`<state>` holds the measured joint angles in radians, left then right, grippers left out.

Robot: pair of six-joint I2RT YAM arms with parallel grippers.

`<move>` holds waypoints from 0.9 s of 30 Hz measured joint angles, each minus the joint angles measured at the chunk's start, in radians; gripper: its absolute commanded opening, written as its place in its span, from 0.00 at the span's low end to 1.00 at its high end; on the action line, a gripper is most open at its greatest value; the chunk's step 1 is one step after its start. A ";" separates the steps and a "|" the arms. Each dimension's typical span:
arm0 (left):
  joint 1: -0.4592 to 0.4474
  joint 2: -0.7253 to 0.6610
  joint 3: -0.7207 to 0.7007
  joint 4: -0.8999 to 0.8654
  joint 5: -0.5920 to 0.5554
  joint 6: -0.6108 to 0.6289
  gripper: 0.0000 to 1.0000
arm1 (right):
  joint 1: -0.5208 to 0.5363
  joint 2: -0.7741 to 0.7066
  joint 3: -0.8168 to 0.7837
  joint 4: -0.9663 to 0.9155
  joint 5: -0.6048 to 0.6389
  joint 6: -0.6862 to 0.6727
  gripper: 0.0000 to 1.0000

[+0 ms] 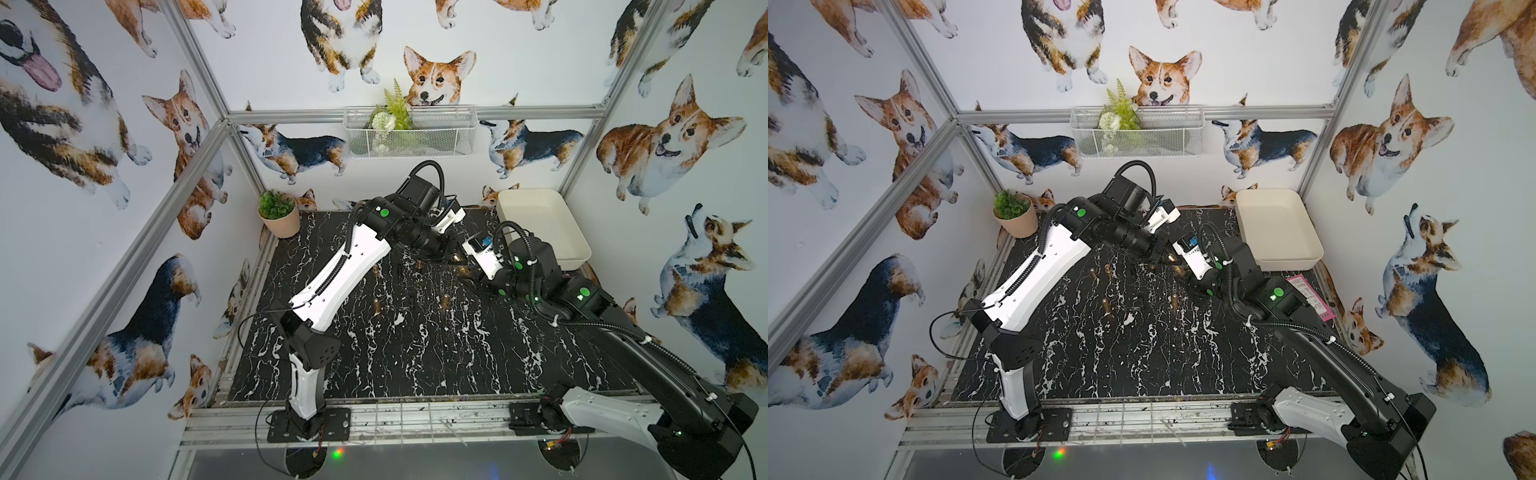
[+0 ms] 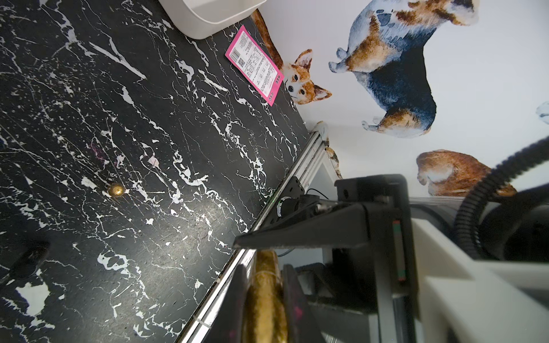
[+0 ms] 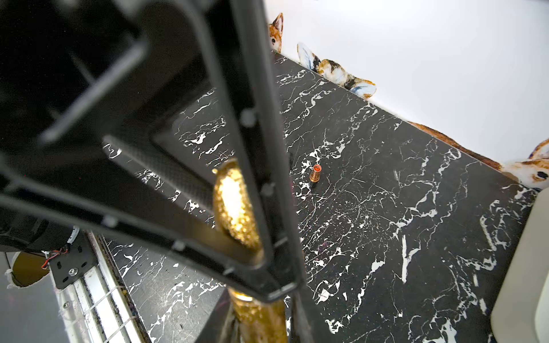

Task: Open the lipstick cap
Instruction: Open the cover of the lipstick.

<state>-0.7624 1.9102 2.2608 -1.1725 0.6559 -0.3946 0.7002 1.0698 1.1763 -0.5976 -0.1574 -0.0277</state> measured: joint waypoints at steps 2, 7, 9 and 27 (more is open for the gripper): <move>0.000 0.006 0.003 -0.001 0.001 0.002 0.05 | 0.000 0.001 0.000 -0.008 -0.006 -0.002 0.12; 0.005 0.024 0.028 -0.018 0.000 0.003 0.00 | 0.000 0.010 0.003 -0.013 -0.019 -0.002 0.05; 0.009 0.030 0.037 -0.027 -0.001 0.003 0.00 | 0.000 0.012 0.004 -0.013 -0.026 -0.001 0.04; 0.044 0.074 0.097 -0.062 0.110 -0.008 0.00 | 0.000 -0.089 -0.105 0.104 -0.027 0.056 0.00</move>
<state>-0.7185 1.9839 2.3577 -1.2343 0.7658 -0.4030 0.6998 0.9810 1.0718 -0.4938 -0.1844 0.0288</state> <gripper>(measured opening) 0.170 0.184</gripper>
